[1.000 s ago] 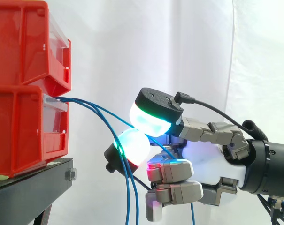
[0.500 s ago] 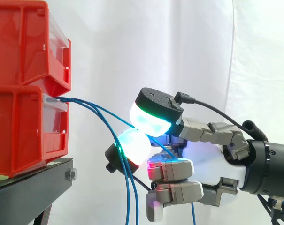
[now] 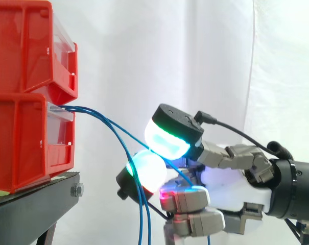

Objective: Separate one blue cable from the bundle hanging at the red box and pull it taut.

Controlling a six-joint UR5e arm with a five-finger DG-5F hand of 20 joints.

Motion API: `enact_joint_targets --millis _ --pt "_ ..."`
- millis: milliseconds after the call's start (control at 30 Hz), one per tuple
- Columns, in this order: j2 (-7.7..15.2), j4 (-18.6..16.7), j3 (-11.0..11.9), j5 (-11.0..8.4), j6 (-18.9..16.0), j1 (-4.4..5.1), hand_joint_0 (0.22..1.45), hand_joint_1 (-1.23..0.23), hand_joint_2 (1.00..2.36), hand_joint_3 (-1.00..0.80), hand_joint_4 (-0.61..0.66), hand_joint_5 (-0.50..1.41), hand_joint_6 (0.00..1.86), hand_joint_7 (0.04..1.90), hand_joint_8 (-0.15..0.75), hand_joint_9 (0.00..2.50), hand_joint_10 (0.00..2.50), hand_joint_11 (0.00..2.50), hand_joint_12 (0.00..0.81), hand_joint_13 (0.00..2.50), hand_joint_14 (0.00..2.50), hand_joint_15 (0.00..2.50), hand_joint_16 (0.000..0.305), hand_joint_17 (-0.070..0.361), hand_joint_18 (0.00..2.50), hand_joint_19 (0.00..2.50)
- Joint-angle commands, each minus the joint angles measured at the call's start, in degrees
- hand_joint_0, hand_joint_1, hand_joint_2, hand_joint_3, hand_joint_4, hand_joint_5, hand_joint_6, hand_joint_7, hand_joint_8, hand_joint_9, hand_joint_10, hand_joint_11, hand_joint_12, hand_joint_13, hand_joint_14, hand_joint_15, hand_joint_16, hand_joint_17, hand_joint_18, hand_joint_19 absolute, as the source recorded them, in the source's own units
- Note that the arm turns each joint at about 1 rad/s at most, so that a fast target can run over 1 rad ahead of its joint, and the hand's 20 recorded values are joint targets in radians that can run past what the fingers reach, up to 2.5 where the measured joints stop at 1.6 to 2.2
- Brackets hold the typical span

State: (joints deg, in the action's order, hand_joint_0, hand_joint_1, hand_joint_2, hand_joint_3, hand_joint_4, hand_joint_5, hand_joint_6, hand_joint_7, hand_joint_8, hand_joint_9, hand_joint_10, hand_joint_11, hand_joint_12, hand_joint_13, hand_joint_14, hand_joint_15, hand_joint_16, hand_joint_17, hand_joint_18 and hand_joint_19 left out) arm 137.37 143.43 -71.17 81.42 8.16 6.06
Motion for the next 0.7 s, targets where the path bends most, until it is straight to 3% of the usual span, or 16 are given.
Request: enact_joint_targets --millis 0,267,667 --pt "0.0 2.6 0.1 -0.03 0.1 0.0 0.76 -0.61 1.0 -0.5 -0.05 -0.23 1.01 0.98 0.254 0.94 0.63 1.33 0.261 1.33 0.0 1.6 0.048 0.108 0.88 0.92" --pt "0.0 5.2 0.0 -0.03 0.1 0.0 0.76 -0.59 1.0 -0.5 -0.05 -0.23 1.01 0.97 0.252 0.92 0.68 1.3 0.262 1.33 0.0 1.58 0.048 0.107 0.88 0.92" --pt "-0.1 6.2 0.0 0.15 0.0 0.0 0.75 -0.6 1.0 -0.5 -0.05 -0.23 1.01 0.95 0.259 0.93 0.69 1.31 0.267 1.33 0.0 1.6 0.048 0.108 0.88 0.92"
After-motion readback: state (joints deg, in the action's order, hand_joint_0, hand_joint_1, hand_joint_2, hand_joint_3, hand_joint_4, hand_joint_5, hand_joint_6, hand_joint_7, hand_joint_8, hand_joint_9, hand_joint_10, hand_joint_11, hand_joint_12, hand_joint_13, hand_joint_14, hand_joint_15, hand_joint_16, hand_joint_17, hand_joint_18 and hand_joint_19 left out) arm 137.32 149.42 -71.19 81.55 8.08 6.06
